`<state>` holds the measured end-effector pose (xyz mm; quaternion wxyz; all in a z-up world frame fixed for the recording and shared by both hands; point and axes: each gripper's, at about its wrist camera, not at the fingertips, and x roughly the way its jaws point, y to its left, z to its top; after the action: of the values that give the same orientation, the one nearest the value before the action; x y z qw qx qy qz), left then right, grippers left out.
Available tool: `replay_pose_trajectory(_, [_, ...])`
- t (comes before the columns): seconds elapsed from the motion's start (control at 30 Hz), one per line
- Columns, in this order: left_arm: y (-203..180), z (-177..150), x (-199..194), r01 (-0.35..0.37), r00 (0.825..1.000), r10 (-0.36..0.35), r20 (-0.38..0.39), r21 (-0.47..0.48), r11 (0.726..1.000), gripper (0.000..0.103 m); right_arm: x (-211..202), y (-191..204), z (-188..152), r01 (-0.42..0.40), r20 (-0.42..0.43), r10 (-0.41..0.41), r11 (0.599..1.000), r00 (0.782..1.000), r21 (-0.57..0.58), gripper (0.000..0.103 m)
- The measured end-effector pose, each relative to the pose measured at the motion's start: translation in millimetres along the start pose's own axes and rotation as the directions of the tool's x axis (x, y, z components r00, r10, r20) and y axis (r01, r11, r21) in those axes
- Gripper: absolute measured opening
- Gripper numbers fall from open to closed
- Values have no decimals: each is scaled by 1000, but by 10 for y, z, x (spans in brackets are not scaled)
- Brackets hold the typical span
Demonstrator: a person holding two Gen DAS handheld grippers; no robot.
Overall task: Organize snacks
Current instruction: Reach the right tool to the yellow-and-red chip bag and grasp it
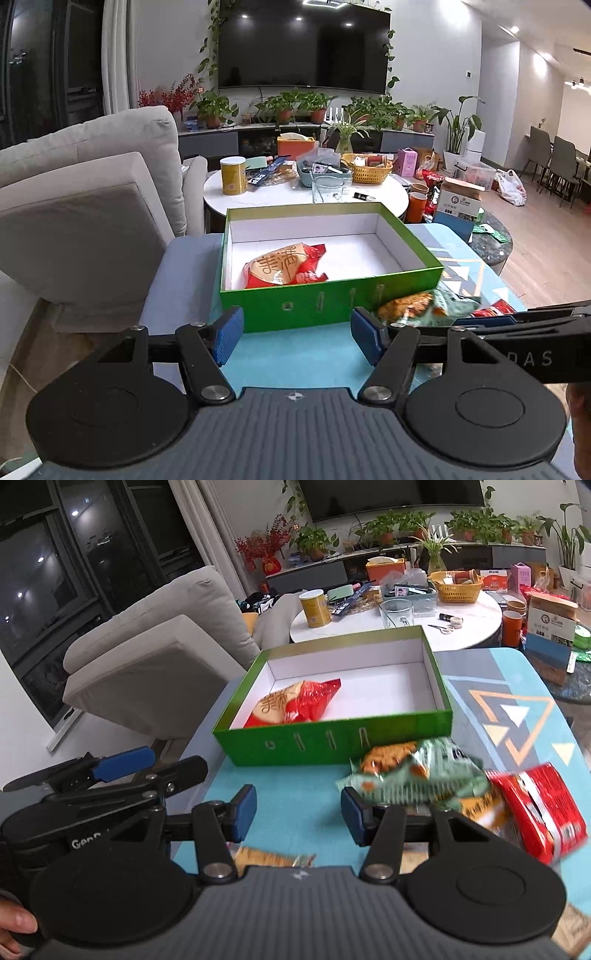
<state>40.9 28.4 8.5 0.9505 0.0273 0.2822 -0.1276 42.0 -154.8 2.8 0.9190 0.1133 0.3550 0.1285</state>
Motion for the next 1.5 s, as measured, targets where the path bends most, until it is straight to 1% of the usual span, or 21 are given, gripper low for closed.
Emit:
replay_pose_trajectory(0.13, [-66, -79, -127, -5, 1000, 5, -8, 5, 1000, 62, -157, 41, -122, 2, 6, -2, 1000, 1000, -9, 49])
replay_pose_trajectory(0.33, [-53, -322, -238, -32, 996, 31, -84, -18, 999, 62, -255, 58, -377, 5, -28, -4, 1000, 1000, 17, 49])
replay_pose_trajectory(0.47, [29, -439, -336, -24, 995, 18, -102, -61, 998, 62, -320, 138, -506, 15, -36, -15, 1000, 999, 6, 49])
replay_pose_trajectory(0.57, [76, -515, -438, -2, 995, -8, -96, -100, 995, 62, -387, 164, -593, 27, -37, -27, 1000, 999, 5, 49])
replay_pose_trajectory(0.63, [77, -553, -516, 15, 996, -24, -83, -109, 994, 62, -428, 169, -643, 33, -38, -33, 999, 999, 6, 49])
replay_pose_trajectory(0.73, [42, -595, -625, 32, 997, -38, -72, -82, 996, 62, -475, 158, -716, 41, -39, -41, 999, 998, 11, 49])
replay_pose_trajectory(0.9, [-8, -692, -775, 59, 996, -63, -66, -59, 997, 62, -504, 71, -808, 39, -56, -35, 996, 998, 86, 49])
replay_pose_trajectory(0.97, [-29, -734, -785, 48, 996, -53, -76, -54, 997, 58, -485, 57, -849, 55, -74, -48, 994, 996, 97, 49])
replay_pose_trajectory(1.03, [-44, -776, -773, 56, 994, -61, -86, -58, 997, 52, -465, 52, -884, 62, -90, -52, 993, 995, 102, 49])
replay_pose_trajectory(1.17, [-131, -826, -717, 100, 987, -107, -121, -58, 993, 50, -449, -4, -936, 57, -98, -44, 989, 994, 135, 49])
replay_pose_trajectory(1.3, [-271, -883, -683, 163, 976, -164, -147, -17, 986, 48, -433, -85, -962, 54, -107, -36, 983, 994, 174, 49])
replay_pose_trajectory(1.33, [-305, -898, -668, 171, 973, -170, -154, -6, 985, 46, -422, -91, -967, 54, -115, -34, 982, 993, 178, 49])
replay_pose_trajectory(1.5, [-387, -959, -541, 177, 966, -171, -195, 11, 984, 46, -393, -124, -1025, 45, -129, -21, 980, 991, 194, 49])
